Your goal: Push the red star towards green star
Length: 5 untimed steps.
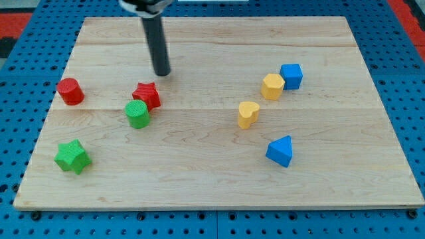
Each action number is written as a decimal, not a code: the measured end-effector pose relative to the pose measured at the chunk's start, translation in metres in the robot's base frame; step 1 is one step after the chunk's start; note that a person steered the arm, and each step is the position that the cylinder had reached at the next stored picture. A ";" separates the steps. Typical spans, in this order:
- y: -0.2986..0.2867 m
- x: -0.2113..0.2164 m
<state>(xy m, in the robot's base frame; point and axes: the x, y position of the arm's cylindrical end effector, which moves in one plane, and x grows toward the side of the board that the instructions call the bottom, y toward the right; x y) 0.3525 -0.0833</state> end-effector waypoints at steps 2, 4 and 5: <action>0.012 0.056; -0.012 0.038; -0.040 0.064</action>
<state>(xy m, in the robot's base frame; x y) 0.4163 -0.1231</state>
